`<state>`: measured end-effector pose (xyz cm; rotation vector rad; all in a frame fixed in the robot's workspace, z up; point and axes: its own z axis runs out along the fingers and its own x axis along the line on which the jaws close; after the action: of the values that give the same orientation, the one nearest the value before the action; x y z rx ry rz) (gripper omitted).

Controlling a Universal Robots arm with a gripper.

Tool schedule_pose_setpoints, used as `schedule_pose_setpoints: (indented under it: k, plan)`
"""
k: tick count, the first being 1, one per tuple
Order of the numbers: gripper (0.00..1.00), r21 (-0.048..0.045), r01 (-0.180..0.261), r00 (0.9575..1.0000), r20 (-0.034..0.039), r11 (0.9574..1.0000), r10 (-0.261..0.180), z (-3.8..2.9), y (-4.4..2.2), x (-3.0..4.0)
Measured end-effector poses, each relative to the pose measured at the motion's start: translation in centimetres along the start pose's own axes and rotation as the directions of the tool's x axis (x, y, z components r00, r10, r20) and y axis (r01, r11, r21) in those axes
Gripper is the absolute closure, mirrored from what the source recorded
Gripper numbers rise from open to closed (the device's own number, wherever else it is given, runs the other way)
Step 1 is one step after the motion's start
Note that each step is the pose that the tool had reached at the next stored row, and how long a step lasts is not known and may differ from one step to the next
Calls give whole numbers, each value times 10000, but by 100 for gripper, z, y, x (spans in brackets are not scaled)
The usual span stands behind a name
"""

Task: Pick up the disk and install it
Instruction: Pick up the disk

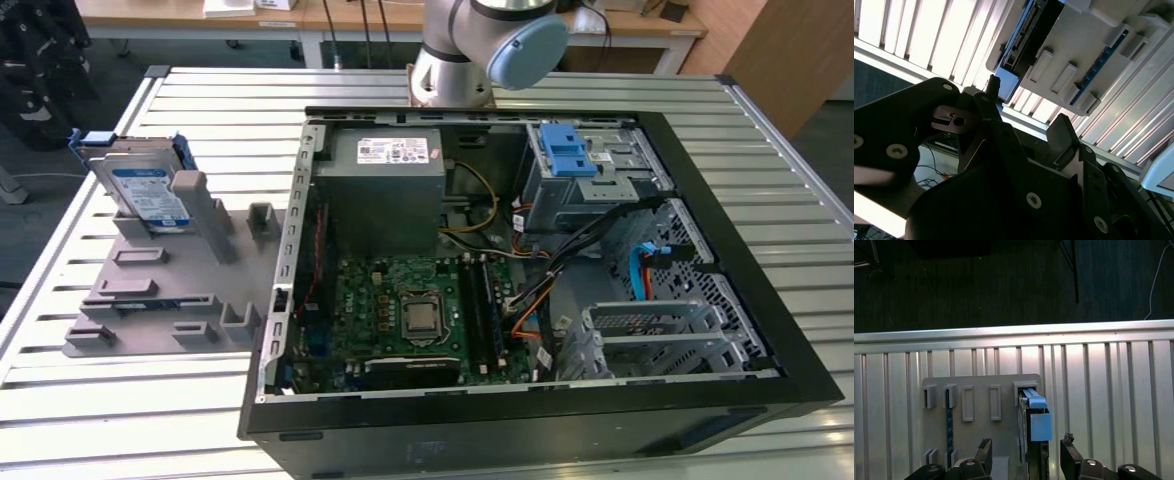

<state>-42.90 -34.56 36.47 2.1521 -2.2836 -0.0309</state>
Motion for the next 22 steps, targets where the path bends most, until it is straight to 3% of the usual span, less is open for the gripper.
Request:
schedule_pose_setpoints:
  k: [5, 12, 19, 22]
  plan:
    - [35, 3, 0, 10000, -2, 10000, 0, 43, 7, -16]
    - [35, 6, -126, 9999, -2, 9999, 126, 154, 10, -33]
    - [35, 5, -128, 9999, -2, 9999, 128, 158, 10, -33]
    - [35, 6, -127, 9999, -1, 9999, 127, 191, 10, -33]
